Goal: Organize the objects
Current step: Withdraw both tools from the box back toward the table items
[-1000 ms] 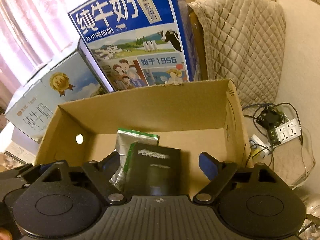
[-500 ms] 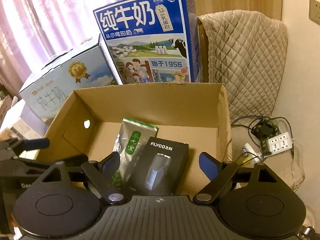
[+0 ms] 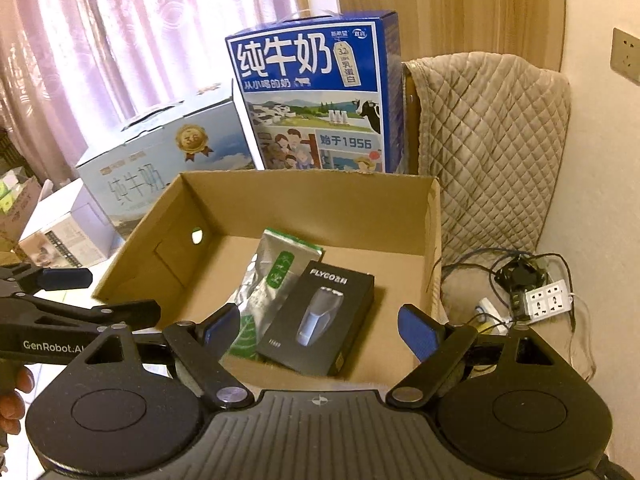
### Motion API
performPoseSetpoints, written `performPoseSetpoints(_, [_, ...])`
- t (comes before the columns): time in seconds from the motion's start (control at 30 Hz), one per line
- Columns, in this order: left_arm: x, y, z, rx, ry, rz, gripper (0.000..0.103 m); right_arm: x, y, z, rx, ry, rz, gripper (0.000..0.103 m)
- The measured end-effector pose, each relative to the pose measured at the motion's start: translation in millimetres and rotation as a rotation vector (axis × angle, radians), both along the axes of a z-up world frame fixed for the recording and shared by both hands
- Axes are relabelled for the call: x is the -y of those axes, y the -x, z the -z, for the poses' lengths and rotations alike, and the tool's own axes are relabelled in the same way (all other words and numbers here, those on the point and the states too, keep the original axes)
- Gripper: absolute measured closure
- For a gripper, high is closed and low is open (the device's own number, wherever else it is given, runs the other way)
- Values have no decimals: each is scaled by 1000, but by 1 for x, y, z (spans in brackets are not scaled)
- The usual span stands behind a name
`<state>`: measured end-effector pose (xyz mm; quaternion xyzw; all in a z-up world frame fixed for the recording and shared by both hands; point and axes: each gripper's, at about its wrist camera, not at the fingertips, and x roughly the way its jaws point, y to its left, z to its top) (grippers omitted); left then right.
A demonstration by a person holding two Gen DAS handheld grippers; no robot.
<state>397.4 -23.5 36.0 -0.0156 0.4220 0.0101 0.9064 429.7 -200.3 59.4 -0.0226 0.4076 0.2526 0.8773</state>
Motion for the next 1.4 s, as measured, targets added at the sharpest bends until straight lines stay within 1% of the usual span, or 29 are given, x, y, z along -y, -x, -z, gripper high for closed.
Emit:
performPoseSetpoints(0.17, [-2, 24, -8, 5, 13, -27, 1, 8, 21, -6, 12, -8, -20, 20])
performPoseSetpoints(0.33, [-1, 47, -15, 6, 26, -47, 1, 17, 39, -6, -4, -27, -13, 20])
performPoseSetpoints(0.53, [4, 74, -16, -3, 38, -66, 1, 24, 59, -9, -9, -29, -32, 20])
performPoseSetpoints(0.6, [5, 83, -14, -11, 38, -71, 1, 27, 67, -10, -3, -37, -48, 20])
performPoseSetpoints(0.73, [8, 102, -6, -24, 12, -87, 1, 34, 83, -8, 23, -34, -70, 20])
performPoseSetpoints(0.83, [10, 114, -2, -28, 26, -92, 1, 38, 95, -4, 23, -29, -95, 20])
performPoseSetpoints(0.93, [12, 128, 2, -29, 7, -98, 1, 41, 106, 2, 22, -20, -123, 20])
performPoseSetpoints(1.03, [12, 140, 9, -37, -1, -110, 1, 45, 116, 11, 18, -11, -153, 20])
performPoseSetpoints(1.13, [8, 153, 16, -35, 8, -128, 1, 50, 127, 20, 14, 7, -190, 20])
performPoseSetpoints(1.27, [3, 170, 29, -64, 14, -154, 1, 55, 138, 32, 5, 21, -239, 20])
performPoseSetpoints(1.4, [-4, 187, 44, -101, 27, -190, 2, 56, 150, 48, 6, 60, -310, 20])
